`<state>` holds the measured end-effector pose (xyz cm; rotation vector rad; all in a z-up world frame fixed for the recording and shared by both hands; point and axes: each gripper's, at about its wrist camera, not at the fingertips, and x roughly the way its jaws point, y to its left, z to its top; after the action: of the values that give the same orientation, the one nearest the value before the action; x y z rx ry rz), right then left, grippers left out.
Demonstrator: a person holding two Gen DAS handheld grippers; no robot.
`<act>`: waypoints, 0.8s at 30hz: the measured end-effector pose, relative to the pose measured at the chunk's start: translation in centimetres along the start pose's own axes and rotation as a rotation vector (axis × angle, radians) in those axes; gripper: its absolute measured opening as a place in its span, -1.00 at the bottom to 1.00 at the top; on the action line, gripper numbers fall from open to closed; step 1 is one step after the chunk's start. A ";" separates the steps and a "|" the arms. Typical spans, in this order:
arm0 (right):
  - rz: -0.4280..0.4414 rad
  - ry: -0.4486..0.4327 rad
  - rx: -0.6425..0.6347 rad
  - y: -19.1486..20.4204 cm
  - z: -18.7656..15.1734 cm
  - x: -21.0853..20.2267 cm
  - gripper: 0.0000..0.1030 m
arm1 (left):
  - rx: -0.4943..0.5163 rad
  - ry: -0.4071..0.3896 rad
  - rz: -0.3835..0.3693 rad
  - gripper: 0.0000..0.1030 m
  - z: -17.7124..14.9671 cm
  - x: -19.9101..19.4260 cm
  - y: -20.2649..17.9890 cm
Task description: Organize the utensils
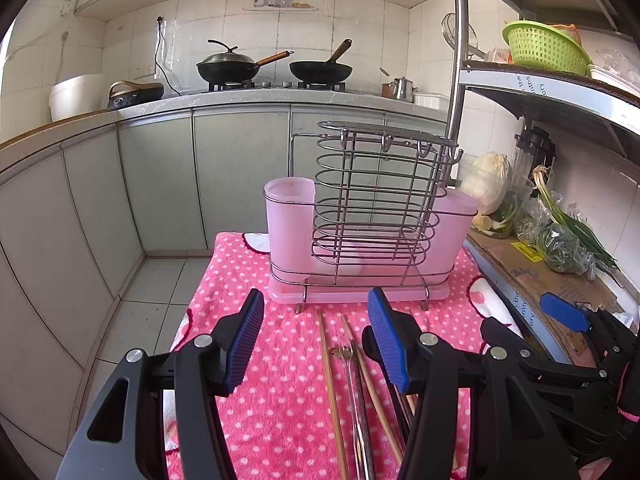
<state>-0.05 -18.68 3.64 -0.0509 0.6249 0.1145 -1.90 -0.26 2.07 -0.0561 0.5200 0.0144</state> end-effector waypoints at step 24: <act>-0.005 -0.027 0.000 -0.1 0.2 -0.5 0.63 | -0.008 -0.002 0.002 0.08 -0.1 -0.1 0.1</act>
<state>-0.36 -18.77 4.06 -0.0508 0.5976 0.1101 -2.02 -0.18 2.04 -0.0638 0.5175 0.0186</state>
